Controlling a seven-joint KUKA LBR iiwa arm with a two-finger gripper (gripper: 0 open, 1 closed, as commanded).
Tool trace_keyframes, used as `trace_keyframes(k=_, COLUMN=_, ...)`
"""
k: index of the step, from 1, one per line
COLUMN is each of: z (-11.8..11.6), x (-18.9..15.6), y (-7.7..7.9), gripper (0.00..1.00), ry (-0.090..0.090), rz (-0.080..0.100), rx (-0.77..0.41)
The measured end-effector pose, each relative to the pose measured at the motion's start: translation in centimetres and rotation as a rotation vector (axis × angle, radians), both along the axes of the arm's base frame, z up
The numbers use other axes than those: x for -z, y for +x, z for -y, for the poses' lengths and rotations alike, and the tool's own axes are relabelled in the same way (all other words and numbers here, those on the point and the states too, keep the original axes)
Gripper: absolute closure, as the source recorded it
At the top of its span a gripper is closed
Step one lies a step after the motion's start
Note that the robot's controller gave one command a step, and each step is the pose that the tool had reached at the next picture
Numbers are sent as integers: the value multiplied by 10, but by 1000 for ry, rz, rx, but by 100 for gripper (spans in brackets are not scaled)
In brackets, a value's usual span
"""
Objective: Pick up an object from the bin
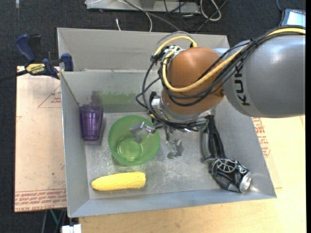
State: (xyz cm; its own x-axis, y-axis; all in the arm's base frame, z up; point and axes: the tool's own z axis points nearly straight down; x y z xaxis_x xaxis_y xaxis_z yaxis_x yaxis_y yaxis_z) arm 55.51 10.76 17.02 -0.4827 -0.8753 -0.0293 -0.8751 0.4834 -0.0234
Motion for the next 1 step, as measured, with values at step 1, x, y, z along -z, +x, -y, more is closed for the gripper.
trace_keyframes(k=1, z=-2, x=-41, y=-16, gripper=0, ry=3, rz=2, rx=20)
